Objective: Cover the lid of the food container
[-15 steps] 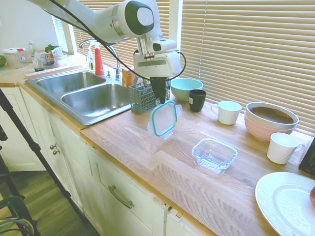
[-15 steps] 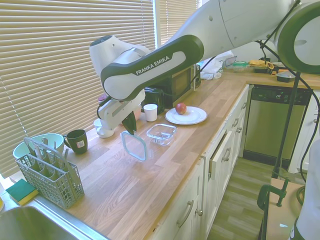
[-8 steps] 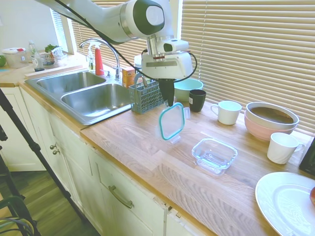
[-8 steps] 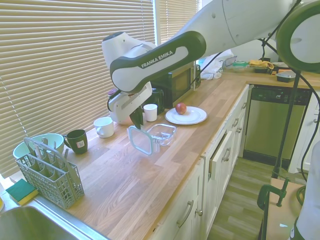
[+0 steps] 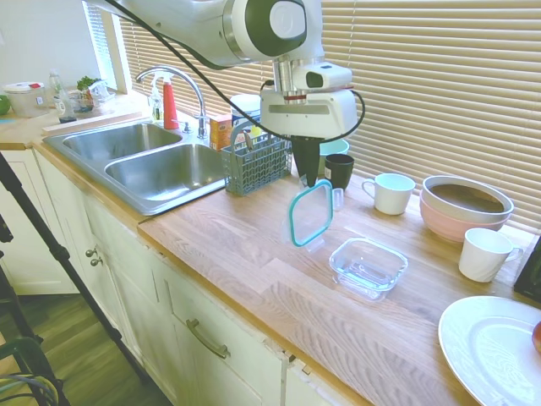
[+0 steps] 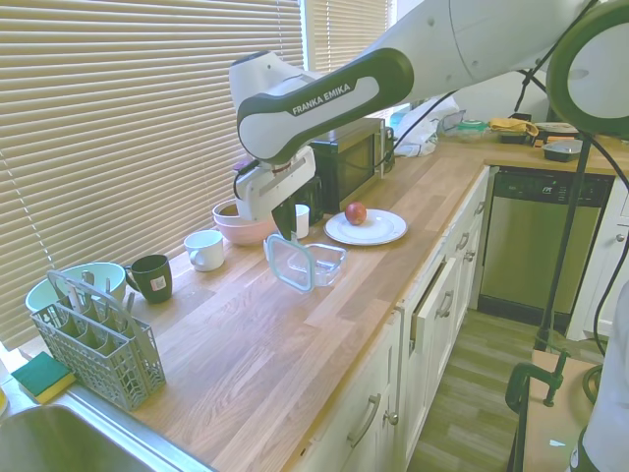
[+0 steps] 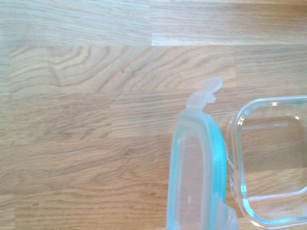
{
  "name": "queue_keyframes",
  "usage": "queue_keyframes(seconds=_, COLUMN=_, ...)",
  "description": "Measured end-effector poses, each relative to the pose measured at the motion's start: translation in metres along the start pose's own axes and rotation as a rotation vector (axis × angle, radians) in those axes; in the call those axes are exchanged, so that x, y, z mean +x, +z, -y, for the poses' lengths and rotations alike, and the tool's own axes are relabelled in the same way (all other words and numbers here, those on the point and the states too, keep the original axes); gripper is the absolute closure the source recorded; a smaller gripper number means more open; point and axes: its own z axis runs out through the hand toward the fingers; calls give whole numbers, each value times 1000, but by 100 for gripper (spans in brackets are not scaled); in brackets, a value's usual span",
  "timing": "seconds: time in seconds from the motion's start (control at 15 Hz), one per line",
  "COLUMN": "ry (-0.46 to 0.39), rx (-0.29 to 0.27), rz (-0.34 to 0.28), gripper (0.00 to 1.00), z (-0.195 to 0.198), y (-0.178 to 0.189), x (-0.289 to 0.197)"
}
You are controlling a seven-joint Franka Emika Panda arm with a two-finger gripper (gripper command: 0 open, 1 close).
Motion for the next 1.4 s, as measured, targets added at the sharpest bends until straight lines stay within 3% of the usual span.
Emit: queue_keyframes(seconds=1.4, ry=14, rx=45, rz=52, gripper=100, z=-58, y=6, x=46)
